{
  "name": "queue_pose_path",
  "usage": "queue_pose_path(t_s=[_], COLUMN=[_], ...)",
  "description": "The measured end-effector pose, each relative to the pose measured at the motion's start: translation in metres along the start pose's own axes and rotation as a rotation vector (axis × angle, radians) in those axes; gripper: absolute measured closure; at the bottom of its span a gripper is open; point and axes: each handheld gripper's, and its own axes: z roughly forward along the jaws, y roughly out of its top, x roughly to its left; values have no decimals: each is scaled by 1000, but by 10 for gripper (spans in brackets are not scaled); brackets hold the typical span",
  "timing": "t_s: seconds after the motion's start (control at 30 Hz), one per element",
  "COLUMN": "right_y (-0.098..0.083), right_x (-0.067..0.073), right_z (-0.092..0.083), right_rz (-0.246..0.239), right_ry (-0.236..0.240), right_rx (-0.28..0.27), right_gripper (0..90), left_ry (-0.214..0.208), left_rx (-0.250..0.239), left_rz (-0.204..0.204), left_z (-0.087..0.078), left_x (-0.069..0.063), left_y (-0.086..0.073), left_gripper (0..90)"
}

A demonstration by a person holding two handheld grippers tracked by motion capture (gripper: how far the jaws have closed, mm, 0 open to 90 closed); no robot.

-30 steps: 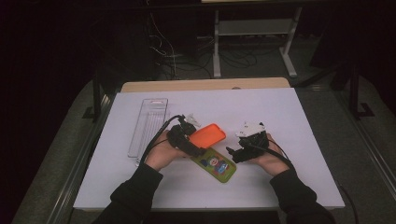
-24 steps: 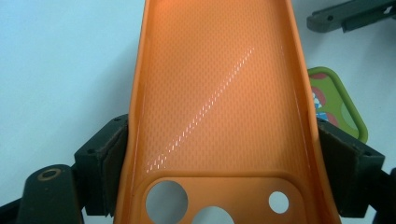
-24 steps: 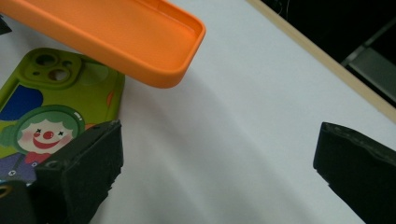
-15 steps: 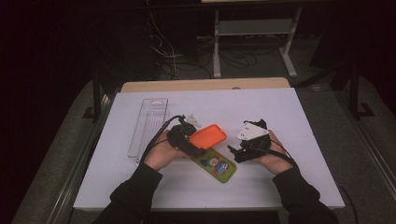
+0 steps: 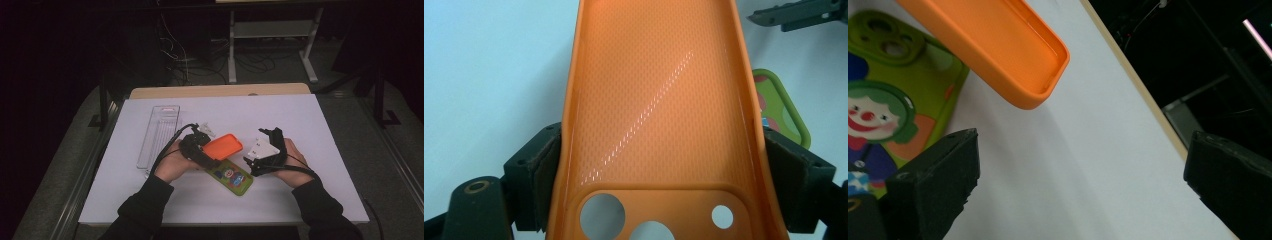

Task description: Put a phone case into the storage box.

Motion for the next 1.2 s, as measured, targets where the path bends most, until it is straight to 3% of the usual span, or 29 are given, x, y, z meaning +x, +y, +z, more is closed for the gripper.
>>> queue_pose_path(t_s=[0.13,0.43,0.53,0.57,0.63,0.67,0.7,0.83,1.1,1.13,1.2], right_y=[3,8,11,11,12,12,12,13,14,13,14], right_x=[5,15,21,23,26,26,30,36,47,49,52], right_z=[-1,-2,-1,-1,0,0,1,2,5,5,5], right_rz=[-57,-182,-294,-306,-350,-350,-372,-426,-483,-490,-501], right_ry=[-41,-113,-146,-143,-167,-167,-175,-199,-232,-238,-243], right_rx=[-5,-19,-38,-33,-41,-41,-34,-45,-48,-49,-54], right_gripper=[6,6,6,6,6,6,6,6,16,31,46], left_ry=[-3,-7,-8,-8,-9,-9,-11,-12,-15,-14,-16], left_rx=[-17,-15,-18,-27,-20,-20,-3,-6,-4,-15,-6], left_rz=[-18,-11,-9,-28,-17,-17,9,4,24,11,32], left_z=[1,0,1,1,1,1,0,0,1,2,2], left_x=[-2,-3,-4,-5,-5,-5,-3,-4,-7,-9,-9], left_y=[0,1,1,1,1,1,1,1,3,3,3], left_gripper=[156,157,156,156,156,156,156,157,156,156,156])
